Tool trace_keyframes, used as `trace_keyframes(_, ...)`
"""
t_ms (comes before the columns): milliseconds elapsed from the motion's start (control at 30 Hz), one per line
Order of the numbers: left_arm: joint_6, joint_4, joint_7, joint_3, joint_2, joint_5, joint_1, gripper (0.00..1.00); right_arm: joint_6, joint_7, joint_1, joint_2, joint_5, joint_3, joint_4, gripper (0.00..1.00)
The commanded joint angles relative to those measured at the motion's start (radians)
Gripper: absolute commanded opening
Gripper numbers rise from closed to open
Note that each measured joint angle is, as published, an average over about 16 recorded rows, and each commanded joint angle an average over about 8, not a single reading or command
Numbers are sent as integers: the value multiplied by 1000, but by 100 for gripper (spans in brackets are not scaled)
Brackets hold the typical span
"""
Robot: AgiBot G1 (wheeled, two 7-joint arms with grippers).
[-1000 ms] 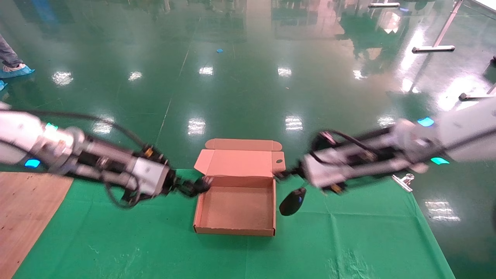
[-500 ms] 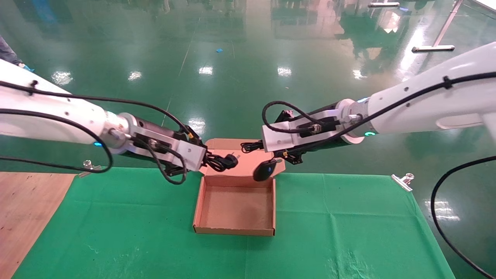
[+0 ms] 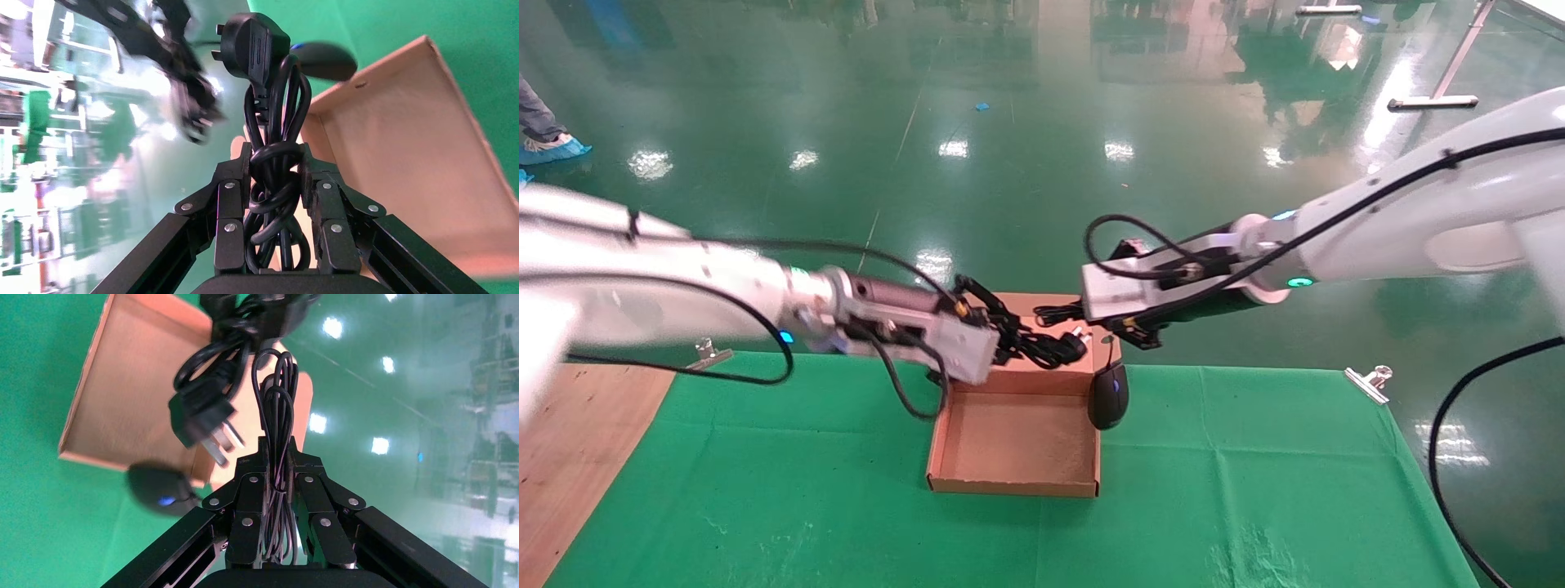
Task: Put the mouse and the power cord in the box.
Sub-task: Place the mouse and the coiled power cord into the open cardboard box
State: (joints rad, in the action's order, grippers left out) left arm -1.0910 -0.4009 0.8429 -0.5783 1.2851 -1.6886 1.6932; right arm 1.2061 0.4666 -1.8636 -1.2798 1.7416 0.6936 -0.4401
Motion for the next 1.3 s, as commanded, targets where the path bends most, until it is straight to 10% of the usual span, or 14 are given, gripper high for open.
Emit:
trace_keyframes(33, 31, 15, 70, 34, 5, 53, -36, 0, 11, 18, -8, 8, -10, -5, 22, 0)
trace_keyframes(400, 445, -169, 265, 50, 69, 93, -338, 0, 85, 16, -10, 109, -37, -23, -34, 0)
trace_keyframes(800, 653, -186, 189, -104, 77, 108, -445, 2, 89, -11, 42, 159, -42, -27, -101, 0)
trace_keyframes(867, 650, -172, 174, -131, 76, 119, -439, 9, 88, -14, 50, 164, -42, -27, -107, 0)
trace_keyframes(1133, 629, -142, 174, -203, 73, 181, -414, 100, 85, -16, 68, 169, -47, -29, -115, 0)
trace_keyframes(1300, 635, -131, 191, -230, 72, 221, -406, 100, 87, -13, 72, 169, -51, -30, -112, 0)
